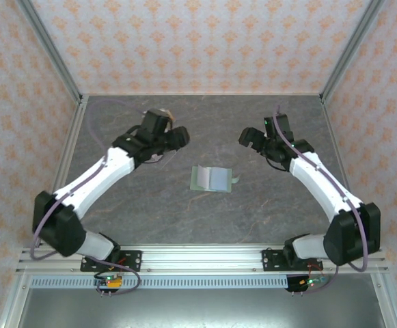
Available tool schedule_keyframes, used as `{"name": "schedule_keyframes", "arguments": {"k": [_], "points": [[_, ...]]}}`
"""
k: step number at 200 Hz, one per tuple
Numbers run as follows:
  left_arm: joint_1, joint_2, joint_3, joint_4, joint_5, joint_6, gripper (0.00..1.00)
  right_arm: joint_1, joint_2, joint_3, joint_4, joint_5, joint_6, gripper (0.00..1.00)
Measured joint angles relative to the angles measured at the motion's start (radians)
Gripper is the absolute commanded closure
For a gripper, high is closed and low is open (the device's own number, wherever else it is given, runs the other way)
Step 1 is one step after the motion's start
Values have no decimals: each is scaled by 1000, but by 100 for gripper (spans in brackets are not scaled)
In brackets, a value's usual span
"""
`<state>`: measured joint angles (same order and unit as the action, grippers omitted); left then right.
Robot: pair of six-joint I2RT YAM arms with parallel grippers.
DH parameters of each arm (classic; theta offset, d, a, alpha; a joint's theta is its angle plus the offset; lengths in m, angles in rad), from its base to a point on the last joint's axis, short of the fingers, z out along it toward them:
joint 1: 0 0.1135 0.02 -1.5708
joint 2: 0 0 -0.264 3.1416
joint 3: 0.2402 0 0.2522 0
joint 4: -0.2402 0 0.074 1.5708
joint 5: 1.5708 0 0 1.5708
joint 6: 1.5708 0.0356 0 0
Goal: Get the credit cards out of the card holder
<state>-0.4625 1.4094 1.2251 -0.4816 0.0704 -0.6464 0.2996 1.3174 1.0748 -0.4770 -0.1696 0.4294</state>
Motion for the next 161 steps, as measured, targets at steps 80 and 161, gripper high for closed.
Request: {"name": "schedule_keyframes", "arguments": {"k": [80, 161], "points": [[168, -389, -417, 58, -562, 124, 0, -60, -155, -83, 74, 464, -79, 1], [327, -321, -692, 456, -600, 302, 0, -91, -155, -418, 436, 657, -242, 1]]}}
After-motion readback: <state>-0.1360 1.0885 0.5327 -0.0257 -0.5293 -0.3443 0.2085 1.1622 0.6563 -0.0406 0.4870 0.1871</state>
